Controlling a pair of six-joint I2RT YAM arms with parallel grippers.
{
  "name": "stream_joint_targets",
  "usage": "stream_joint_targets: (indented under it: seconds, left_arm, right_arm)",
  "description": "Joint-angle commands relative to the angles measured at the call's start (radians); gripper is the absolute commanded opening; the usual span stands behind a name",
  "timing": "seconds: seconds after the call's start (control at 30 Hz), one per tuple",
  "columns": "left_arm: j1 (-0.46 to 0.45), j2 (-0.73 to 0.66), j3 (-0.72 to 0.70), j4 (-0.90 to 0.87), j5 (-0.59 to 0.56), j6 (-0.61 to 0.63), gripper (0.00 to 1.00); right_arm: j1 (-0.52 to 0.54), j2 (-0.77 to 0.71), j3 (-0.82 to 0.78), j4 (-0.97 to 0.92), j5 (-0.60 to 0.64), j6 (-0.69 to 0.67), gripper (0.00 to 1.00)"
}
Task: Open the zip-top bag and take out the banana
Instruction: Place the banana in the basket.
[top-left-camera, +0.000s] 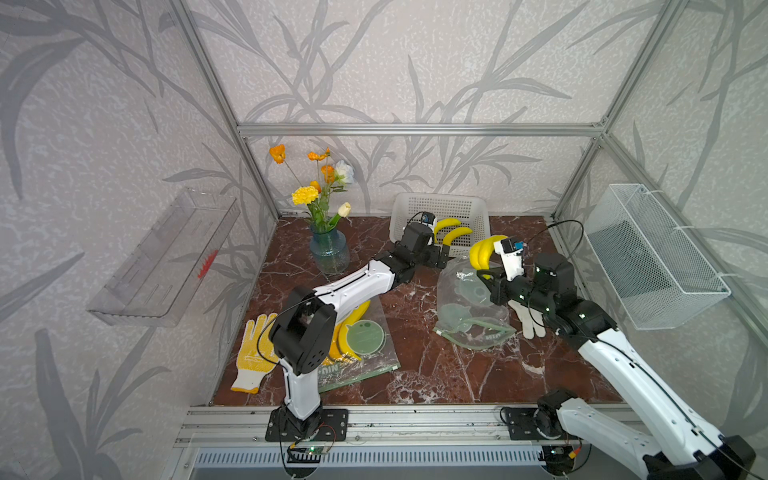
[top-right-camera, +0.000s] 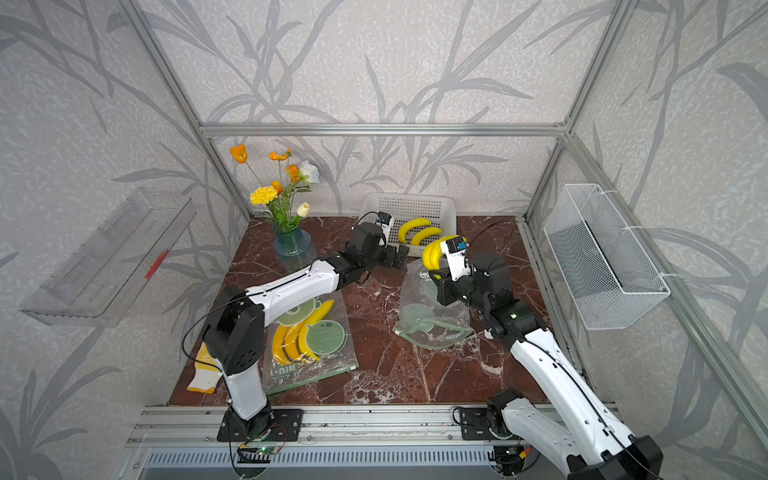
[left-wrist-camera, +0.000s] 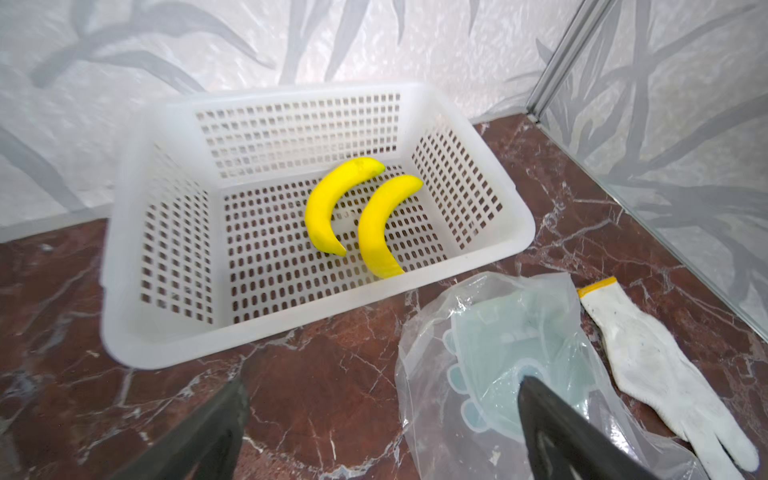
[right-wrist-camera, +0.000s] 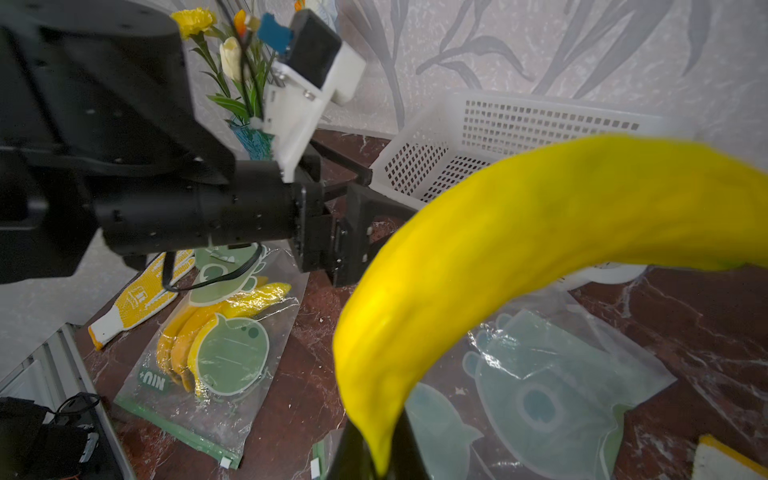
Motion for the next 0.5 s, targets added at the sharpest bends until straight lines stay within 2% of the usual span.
stream_joint_targets:
  seconds: [0.0,0.17,0.27,0.47]
  left_arm:
    - [-0.002,-0.104,-0.102,0.038,-0.122,0.044,0.99]
    - [-0.002,-0.238,-0.279,0.04,-0.204,0.064,0.99]
    - [-0.001,-0.299,-0.364,0.01,-0.255,0.007,0.99]
    - [0.0,-0.406,-0.492,0.005,-0.247,-0.069,0.99]
  right_arm:
    - [-0.01,0.147,0.091,0.083,-0.03,-0.057,0.01]
    - [-0.013,0.459,0.316,0.07,-0.063,-0.111,0.0]
    - [-0.013,0.635,0.47,0.044,-0.036,-0.11,0.0]
    - [-0.032,1.0,0.814,-0.11,0.032,-0.081,0.01]
